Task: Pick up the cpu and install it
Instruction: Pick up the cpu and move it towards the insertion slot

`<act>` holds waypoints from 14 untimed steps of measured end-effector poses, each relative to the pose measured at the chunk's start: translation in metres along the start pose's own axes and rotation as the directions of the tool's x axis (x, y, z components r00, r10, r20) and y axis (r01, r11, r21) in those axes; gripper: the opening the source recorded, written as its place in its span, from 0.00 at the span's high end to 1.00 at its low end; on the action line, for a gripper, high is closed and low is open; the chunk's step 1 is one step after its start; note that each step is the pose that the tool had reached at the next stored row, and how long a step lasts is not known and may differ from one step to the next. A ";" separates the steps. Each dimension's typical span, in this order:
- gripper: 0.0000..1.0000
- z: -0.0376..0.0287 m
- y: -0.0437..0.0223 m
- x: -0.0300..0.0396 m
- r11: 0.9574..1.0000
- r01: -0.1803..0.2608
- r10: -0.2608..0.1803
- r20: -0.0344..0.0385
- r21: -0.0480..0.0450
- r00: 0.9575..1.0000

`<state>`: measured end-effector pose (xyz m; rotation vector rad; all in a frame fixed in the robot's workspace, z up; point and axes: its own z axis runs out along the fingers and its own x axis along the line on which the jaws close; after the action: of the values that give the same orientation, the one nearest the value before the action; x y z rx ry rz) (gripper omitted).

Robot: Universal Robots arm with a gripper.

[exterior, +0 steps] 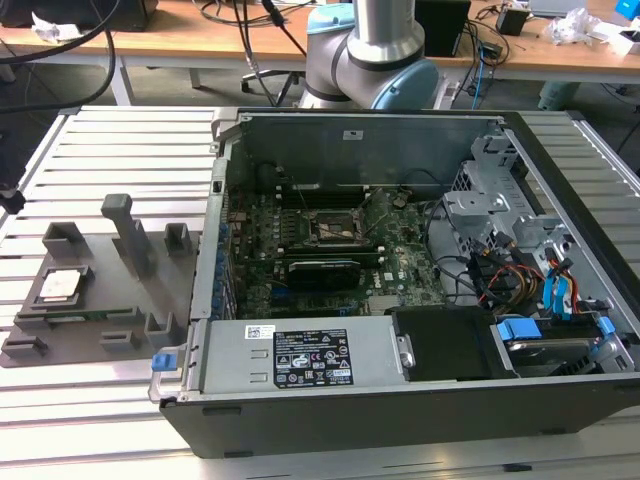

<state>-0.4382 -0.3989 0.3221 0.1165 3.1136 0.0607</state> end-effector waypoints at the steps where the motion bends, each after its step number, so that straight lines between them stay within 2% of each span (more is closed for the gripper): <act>1: 0.40 0.0007 0.0000 0.0000 1.000 0.000 0.000 0.000 0.000 1.000; 4: 0.40 0.0036 -0.0001 0.0001 1.000 0.000 0.000 0.000 0.003 1.000; 6: 0.40 0.0048 -0.0001 0.0002 1.000 0.000 0.000 0.001 0.016 1.000; 7: 0.40 0.0051 0.0001 0.0000 0.999 0.001 -0.001 0.003 0.042 1.000; 8: 0.40 0.0062 0.0003 -0.0012 0.998 0.006 -0.006 0.004 0.061 1.000; 9: 0.40 0.0069 0.0004 -0.0019 0.998 0.015 -0.015 0.004 0.063 1.000; 14: 0.40 0.0105 0.0005 -0.0051 0.996 0.068 -0.068 0.002 0.063 0.998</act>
<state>-0.4328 -0.3984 0.3117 0.0118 3.1129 -0.0386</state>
